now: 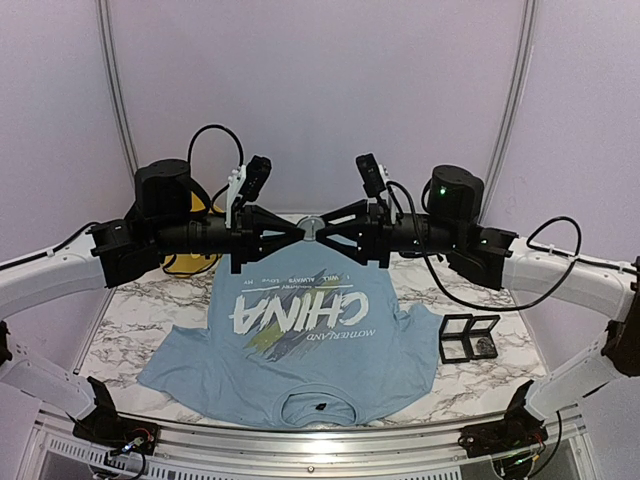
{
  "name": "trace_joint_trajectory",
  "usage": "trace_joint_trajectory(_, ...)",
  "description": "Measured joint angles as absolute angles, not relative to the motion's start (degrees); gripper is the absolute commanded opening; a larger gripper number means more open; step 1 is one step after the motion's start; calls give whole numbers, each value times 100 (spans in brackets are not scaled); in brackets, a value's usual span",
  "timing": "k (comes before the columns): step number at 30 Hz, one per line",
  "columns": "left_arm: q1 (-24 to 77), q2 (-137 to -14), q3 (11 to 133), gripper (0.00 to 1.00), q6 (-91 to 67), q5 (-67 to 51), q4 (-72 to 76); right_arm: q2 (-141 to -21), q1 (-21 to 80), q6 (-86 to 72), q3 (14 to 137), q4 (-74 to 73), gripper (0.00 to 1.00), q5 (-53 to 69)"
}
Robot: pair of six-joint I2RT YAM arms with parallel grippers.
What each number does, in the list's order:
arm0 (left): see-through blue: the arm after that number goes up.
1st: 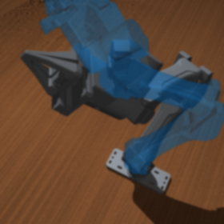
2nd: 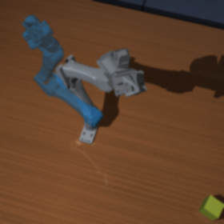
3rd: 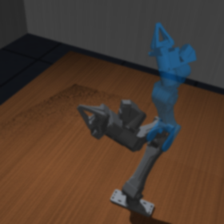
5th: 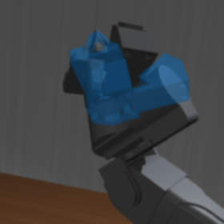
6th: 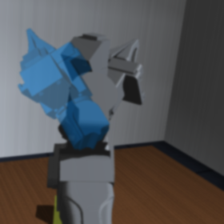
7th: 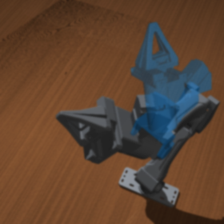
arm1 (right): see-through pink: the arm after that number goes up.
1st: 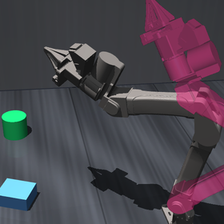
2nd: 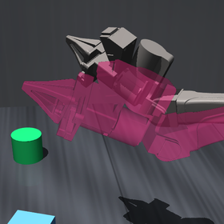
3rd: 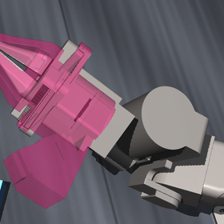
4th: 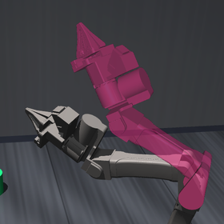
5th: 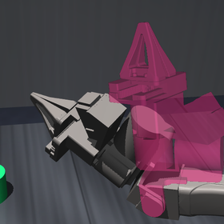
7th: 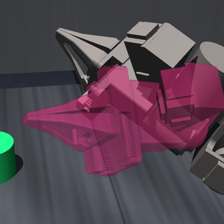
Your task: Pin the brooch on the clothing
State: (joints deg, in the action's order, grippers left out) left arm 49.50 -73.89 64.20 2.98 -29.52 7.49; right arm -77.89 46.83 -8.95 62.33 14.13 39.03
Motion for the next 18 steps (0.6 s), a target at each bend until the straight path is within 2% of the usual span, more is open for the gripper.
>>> trace_joint_trajectory(5, 4963, -7389, 6420, 0, 298, -2952, 749, -7889, 4696, -982, 6329, 1450, 32, 3953)
trace_joint_trajectory(13, 4967, -7389, 6420, 0, 298, -2952, 749, -7933, 4737, -1048, 6329, 1459, 27, 3955)
trace_joint_trajectory(18, 4974, -7389, 6420, 0, 301, -2936, 749, -7983, 4746, -1055, 6394, 1457, 15, 3955)
